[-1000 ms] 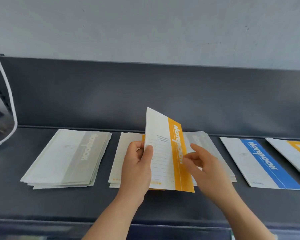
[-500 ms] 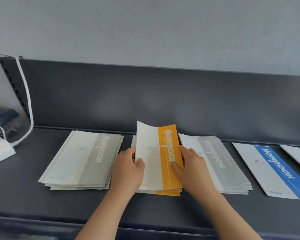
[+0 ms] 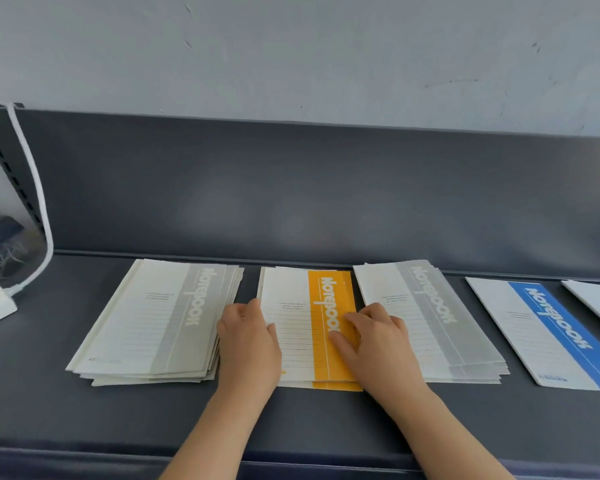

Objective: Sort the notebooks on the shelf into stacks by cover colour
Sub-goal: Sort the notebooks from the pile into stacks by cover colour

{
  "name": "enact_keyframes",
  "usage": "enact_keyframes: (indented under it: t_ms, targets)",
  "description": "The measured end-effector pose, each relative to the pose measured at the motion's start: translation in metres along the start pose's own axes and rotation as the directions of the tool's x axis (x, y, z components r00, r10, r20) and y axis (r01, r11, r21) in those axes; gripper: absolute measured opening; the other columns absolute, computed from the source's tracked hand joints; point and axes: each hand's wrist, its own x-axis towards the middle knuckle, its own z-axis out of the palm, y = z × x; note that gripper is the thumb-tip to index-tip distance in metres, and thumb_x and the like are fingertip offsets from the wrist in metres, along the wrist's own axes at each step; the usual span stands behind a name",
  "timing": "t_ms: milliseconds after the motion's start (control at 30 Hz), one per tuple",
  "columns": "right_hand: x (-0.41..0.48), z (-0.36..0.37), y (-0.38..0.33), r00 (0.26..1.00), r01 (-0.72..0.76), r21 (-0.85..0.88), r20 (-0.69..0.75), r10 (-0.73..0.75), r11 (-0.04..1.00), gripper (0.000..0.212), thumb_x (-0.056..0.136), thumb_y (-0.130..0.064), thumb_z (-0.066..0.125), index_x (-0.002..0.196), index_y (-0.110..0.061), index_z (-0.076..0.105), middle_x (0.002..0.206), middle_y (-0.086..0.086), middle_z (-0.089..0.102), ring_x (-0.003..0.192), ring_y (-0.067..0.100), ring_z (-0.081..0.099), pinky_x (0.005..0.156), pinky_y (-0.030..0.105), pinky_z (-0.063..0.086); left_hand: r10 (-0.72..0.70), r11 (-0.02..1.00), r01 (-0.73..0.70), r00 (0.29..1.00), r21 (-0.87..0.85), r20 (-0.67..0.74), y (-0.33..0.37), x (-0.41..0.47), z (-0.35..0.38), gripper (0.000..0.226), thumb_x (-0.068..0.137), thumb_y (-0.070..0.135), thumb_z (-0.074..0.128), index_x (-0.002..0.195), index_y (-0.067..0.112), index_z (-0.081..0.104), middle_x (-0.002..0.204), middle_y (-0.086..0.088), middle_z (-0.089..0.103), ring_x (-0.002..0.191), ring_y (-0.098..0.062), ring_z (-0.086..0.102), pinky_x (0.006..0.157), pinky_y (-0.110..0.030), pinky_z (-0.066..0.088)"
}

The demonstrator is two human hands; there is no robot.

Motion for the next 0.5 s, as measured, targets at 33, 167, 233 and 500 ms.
enact_keyframes:
  t_ms: [33,167,233,500]
  targets:
    - [-0.001,-0.001,0.000,1.000,0.011,-0.007,-0.026,-0.012,1.000,0.042,0.093,-0.051,0.043,0.124,-0.026,0.055,0.124,-0.006,0.047,0.112,0.016,0.046,0.099,0.025,0.034,0.019,1.000,-0.019,1.000,0.012,-0.006,-0.001,0.000,-0.001,0.038,0.098,0.022,0.044,0.136,0.017,0.040,0.132,-0.004,0.038,0.120,-0.019,0.037,0.096,-0.026,0.038]
    - [-0.006,-0.008,0.008,0.969,0.052,-0.018,-0.241,-0.055,0.998,0.030,0.091,-0.038,0.055,0.111,-0.020,0.066,0.110,-0.002,0.063,0.098,0.019,0.059,0.094,0.031,0.040,0.121,0.990,-0.117,0.992,0.074,-0.045,0.003,-0.001,-0.011,0.041,0.099,0.028,0.042,0.138,0.019,0.041,0.136,0.001,0.043,0.122,-0.017,0.039,0.099,-0.026,0.038]
    - [-0.010,-0.012,0.015,0.940,0.057,-0.026,-0.336,-0.063,0.998,0.025,0.088,-0.032,0.060,0.105,-0.017,0.069,0.104,0.000,0.067,0.094,0.022,0.063,0.089,0.035,0.045,0.172,0.983,-0.169,0.984,0.066,-0.040,0.009,-0.005,-0.017,0.043,0.099,0.033,0.040,0.140,0.021,0.040,0.140,0.004,0.042,0.127,-0.015,0.037,0.103,-0.026,0.037]
    - [-0.047,-0.029,0.049,0.919,-0.031,-0.002,-0.394,0.028,1.000,0.028,0.086,-0.026,0.064,0.112,-0.015,0.067,0.116,0.002,0.066,0.107,0.023,0.062,0.094,0.037,0.047,0.433,0.900,-0.429,0.900,-0.083,0.051,0.053,-0.035,-0.015,0.041,0.096,0.040,0.041,0.134,0.025,0.047,0.135,0.010,0.048,0.123,-0.007,0.041,0.100,-0.021,0.034]
